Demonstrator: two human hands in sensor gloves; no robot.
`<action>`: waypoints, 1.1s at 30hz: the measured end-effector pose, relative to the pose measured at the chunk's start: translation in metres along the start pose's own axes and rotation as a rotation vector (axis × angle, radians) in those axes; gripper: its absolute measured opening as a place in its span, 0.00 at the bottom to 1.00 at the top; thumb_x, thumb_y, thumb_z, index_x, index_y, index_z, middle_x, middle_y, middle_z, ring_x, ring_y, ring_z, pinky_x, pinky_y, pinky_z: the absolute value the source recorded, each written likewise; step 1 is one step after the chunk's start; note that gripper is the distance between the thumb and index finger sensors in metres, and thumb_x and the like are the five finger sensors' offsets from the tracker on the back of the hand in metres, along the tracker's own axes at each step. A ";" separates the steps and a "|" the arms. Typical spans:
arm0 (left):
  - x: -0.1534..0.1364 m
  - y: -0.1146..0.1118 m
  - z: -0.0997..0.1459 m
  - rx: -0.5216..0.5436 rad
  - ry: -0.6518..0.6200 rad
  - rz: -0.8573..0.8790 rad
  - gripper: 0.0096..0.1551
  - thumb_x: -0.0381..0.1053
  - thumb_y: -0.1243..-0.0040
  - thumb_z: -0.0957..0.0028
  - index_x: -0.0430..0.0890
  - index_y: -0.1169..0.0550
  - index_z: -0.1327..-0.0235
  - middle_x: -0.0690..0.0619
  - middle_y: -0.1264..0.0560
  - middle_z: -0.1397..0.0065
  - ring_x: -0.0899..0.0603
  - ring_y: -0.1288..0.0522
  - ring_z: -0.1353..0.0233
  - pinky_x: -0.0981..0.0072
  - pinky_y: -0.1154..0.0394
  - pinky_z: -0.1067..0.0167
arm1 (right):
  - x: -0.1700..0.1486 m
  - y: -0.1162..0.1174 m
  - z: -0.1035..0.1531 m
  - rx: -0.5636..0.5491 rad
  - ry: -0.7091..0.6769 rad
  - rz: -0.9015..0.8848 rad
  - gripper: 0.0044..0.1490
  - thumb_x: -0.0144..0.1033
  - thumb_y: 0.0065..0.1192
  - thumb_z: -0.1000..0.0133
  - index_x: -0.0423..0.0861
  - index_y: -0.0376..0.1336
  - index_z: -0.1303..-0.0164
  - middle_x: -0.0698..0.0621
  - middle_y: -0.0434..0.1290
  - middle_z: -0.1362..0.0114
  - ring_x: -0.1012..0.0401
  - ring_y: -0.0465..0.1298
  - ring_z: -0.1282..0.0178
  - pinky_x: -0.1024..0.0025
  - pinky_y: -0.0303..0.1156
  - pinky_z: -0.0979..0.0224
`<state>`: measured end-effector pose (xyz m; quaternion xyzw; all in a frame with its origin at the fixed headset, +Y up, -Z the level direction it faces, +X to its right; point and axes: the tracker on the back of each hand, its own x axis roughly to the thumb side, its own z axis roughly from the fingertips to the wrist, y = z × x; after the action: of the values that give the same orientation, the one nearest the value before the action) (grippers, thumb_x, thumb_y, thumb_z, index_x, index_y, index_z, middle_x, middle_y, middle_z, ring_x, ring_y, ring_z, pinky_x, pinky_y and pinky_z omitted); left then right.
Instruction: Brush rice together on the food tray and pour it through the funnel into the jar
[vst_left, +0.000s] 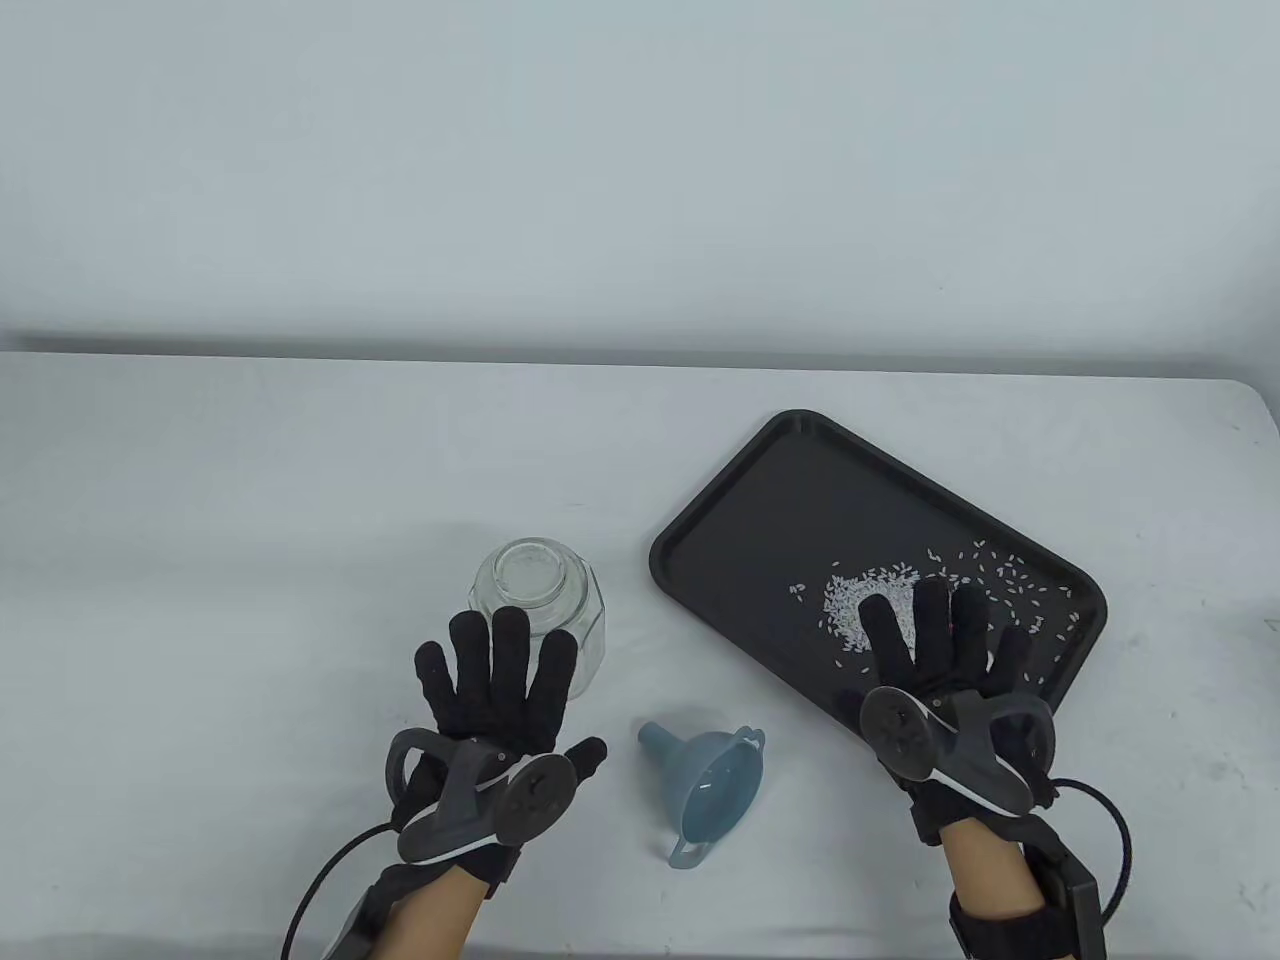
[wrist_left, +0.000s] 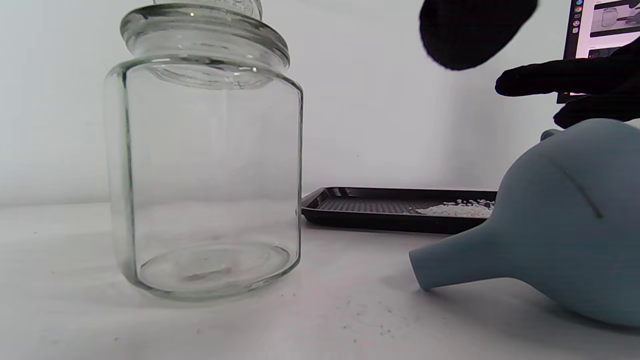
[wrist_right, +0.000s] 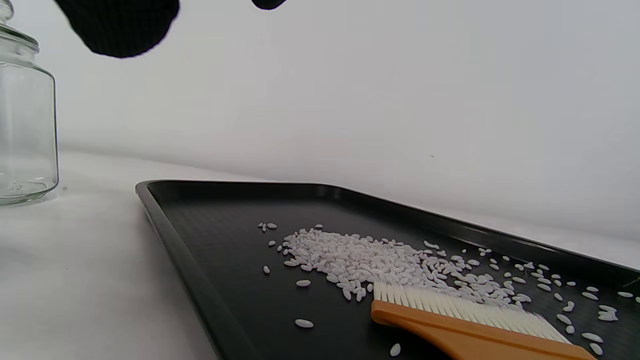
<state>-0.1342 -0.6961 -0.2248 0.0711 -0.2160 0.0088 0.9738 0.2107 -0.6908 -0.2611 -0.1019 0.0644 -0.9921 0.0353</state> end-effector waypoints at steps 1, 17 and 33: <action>0.000 0.000 0.000 0.000 0.000 0.001 0.60 0.67 0.53 0.42 0.36 0.66 0.19 0.21 0.71 0.21 0.07 0.71 0.25 0.10 0.76 0.45 | 0.000 0.000 0.000 0.003 0.000 -0.001 0.54 0.62 0.45 0.44 0.45 0.34 0.19 0.28 0.31 0.17 0.23 0.35 0.21 0.18 0.31 0.37; 0.002 0.000 -0.001 0.011 -0.014 0.001 0.60 0.67 0.53 0.42 0.36 0.65 0.19 0.21 0.71 0.21 0.07 0.70 0.25 0.10 0.75 0.45 | 0.000 0.001 -0.001 0.017 0.004 0.005 0.54 0.62 0.46 0.44 0.45 0.34 0.19 0.28 0.31 0.17 0.23 0.35 0.21 0.18 0.31 0.38; -0.002 0.024 -0.026 0.138 0.019 0.089 0.57 0.65 0.52 0.41 0.36 0.61 0.17 0.20 0.66 0.19 0.07 0.65 0.23 0.09 0.72 0.42 | 0.000 0.002 -0.001 0.028 0.000 -0.004 0.54 0.62 0.46 0.45 0.45 0.34 0.19 0.28 0.31 0.17 0.23 0.35 0.21 0.18 0.31 0.38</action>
<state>-0.1263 -0.6691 -0.2459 0.1285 -0.2085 0.0678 0.9672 0.2109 -0.6922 -0.2629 -0.1015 0.0504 -0.9930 0.0349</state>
